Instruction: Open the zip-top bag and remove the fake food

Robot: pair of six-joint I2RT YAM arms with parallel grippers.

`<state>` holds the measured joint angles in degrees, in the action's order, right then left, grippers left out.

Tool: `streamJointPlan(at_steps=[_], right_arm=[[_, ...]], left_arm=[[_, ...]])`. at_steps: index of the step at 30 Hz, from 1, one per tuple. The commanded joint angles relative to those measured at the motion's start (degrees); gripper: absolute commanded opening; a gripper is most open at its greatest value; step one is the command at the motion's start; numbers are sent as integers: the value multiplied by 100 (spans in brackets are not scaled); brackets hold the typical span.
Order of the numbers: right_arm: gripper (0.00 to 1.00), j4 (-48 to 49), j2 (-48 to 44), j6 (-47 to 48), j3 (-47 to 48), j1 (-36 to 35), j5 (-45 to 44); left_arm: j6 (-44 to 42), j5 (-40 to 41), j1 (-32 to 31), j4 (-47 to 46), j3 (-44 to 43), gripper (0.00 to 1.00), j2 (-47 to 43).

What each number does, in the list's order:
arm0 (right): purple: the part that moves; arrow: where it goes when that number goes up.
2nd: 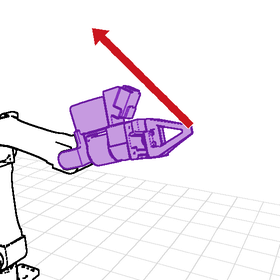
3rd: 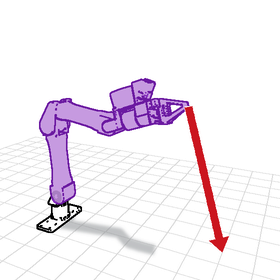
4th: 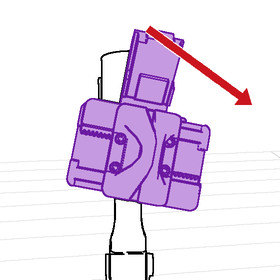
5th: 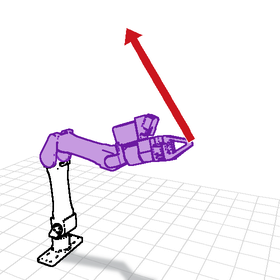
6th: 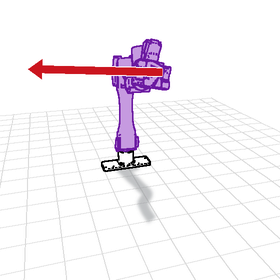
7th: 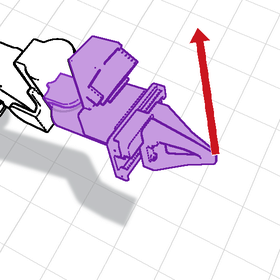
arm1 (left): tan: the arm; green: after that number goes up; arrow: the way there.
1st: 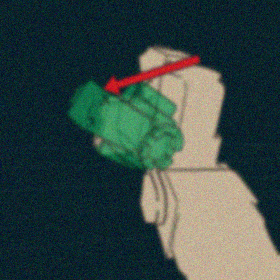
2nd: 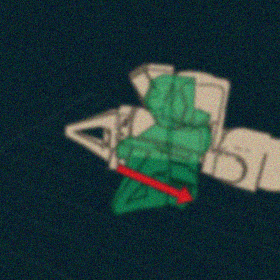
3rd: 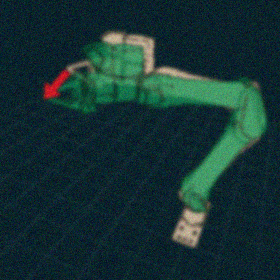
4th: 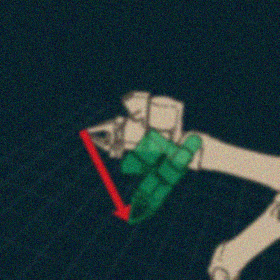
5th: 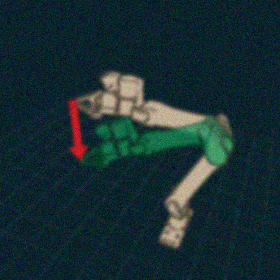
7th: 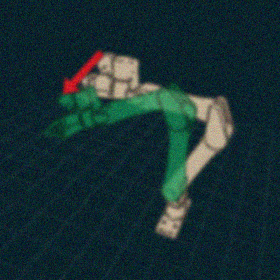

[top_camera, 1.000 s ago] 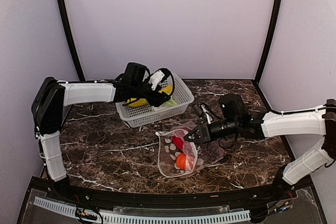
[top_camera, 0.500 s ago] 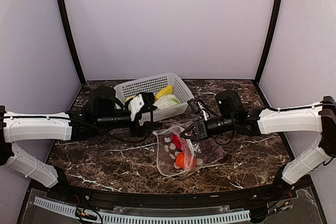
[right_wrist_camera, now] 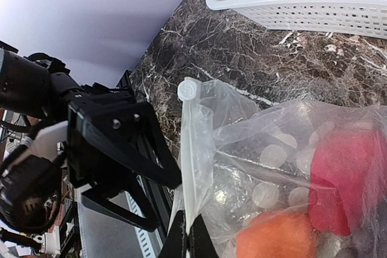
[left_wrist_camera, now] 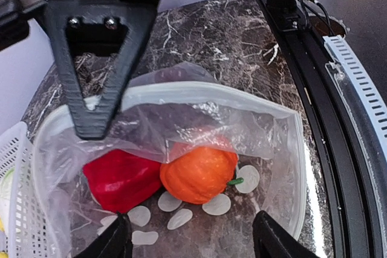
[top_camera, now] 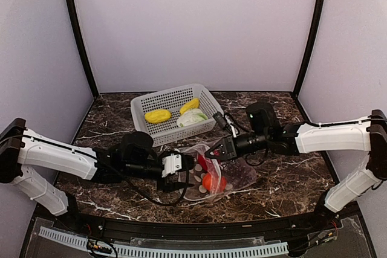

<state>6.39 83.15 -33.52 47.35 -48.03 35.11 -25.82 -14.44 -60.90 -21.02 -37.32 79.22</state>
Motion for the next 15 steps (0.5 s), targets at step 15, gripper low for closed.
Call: streamJointPlan(at_steps=[15], right_arm=[[0, 196, -23, -50, 4, -88, -48]], left_arm=[[-1271, 127, -291, -361, -1229, 72, 2173]])
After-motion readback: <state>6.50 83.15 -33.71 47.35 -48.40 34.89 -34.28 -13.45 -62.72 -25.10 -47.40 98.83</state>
